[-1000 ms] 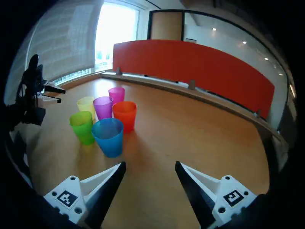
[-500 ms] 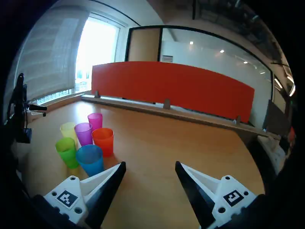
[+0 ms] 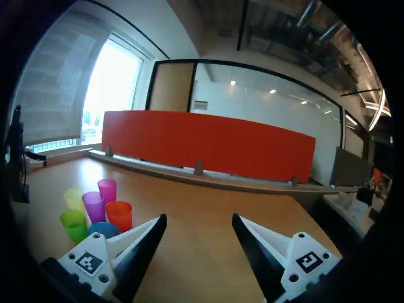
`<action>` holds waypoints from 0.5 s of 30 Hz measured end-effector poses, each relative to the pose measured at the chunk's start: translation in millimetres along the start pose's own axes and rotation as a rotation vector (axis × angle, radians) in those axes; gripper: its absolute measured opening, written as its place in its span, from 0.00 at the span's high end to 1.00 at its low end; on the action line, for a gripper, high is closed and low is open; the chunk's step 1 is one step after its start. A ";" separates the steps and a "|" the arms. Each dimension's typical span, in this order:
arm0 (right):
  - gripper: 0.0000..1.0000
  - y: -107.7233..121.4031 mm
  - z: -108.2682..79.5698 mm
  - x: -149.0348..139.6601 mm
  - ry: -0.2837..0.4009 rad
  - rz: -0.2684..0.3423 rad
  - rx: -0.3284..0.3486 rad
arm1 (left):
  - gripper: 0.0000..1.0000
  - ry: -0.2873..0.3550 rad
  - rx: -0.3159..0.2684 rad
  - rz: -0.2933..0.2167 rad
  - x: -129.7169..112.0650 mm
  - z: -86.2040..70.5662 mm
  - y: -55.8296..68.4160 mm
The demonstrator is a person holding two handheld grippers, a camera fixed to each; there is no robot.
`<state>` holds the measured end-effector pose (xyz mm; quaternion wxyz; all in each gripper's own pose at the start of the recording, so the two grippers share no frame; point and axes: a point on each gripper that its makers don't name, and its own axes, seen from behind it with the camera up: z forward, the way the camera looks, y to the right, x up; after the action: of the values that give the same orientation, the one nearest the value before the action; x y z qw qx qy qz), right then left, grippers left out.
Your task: Pour water
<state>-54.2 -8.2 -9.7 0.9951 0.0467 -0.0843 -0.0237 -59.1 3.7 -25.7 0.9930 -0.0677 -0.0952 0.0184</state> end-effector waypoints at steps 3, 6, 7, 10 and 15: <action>0.00 1.4 -0.5 3.7 0.029 0.022 -0.024 | 0.07 0.030 0.025 -0.022 7.1 -0.8 -6.7; 0.00 6.3 -1.7 5.6 0.055 0.052 -0.062 | 0.07 0.057 0.036 -0.037 13.1 -1.7 -9.7; 0.00 8.1 -2.4 6.1 0.062 0.061 -0.073 | 0.07 0.064 0.037 -0.039 14.9 -1.8 -10.3; 0.00 14.2 -4.9 8.6 0.085 0.086 -0.107 | 0.07 0.085 0.046 -0.047 21.8 -2.5 -12.9; 0.00 22.7 -9.5 14.9 0.122 0.114 -0.150 | 0.07 0.125 0.064 -0.080 31.9 -3.3 -19.4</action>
<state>-37.0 14.4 -14.4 0.9988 -0.0314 -0.0241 0.0294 -26.8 -14.4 -20.3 0.9986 -0.0332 -0.0350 -0.0224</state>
